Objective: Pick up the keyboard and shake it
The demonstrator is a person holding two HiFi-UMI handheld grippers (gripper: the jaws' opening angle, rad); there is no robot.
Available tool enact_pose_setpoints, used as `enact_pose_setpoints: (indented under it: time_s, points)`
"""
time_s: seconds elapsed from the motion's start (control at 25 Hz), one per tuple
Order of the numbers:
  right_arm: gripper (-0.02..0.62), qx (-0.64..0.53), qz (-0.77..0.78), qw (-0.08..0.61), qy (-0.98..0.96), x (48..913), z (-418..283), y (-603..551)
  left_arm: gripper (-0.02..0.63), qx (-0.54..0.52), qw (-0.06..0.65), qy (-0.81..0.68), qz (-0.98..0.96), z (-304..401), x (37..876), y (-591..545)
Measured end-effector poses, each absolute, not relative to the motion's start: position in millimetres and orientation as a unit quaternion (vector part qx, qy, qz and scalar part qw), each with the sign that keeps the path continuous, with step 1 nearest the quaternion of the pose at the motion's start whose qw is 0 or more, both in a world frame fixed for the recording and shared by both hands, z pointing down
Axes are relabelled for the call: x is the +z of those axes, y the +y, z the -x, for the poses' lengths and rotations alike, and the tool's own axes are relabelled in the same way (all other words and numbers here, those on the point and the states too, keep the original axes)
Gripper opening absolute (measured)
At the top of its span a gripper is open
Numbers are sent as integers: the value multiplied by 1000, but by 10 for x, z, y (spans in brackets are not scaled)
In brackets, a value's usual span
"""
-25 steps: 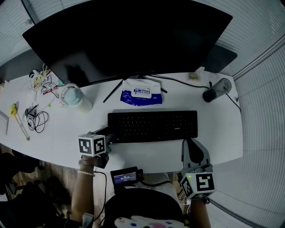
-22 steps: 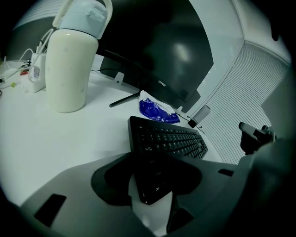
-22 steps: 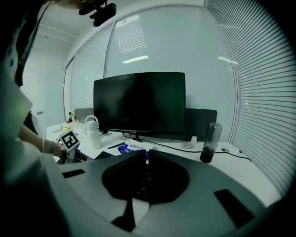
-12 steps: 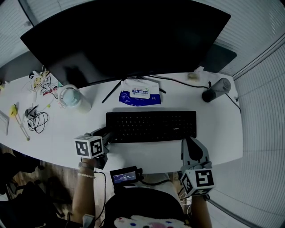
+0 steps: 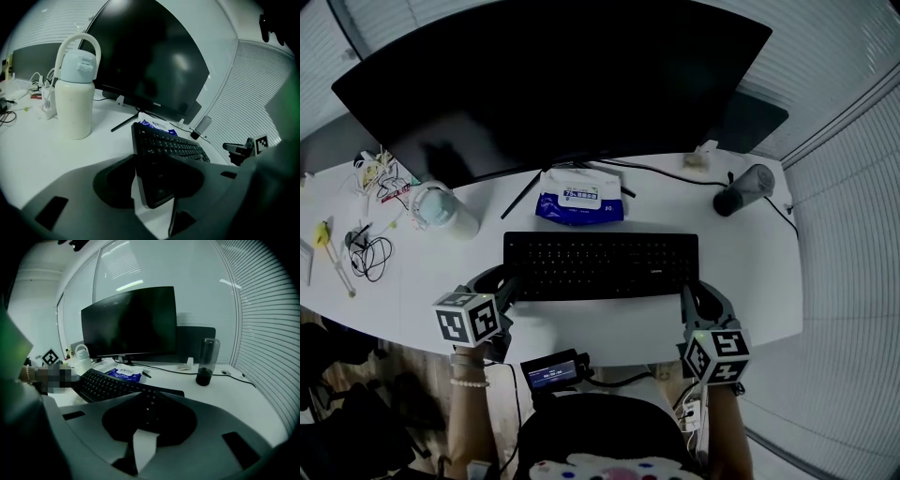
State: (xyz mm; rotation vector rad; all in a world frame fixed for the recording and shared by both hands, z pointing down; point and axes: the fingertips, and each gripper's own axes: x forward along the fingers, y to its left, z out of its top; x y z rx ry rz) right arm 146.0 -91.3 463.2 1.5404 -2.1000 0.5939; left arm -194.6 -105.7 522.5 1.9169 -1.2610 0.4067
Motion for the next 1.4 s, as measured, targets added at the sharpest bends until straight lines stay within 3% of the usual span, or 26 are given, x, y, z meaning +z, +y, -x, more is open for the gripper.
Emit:
enact_pose_setpoints:
  time_s: [0.4,0.8,1.4]
  points:
    - [258,331,-533,224,-746,5212,-1919,-1314,189,165,375,-524,-747,1945,5052,-1046]
    - [288,376,-480,257,-750,5617,-1958,-1563,189,174,367,-540,-738,1942,5000,-1048]
    - [288,472,-422,226,-740,5776,-1913,-1547,187,184,368,-555,-723,1974,5031,-1039]
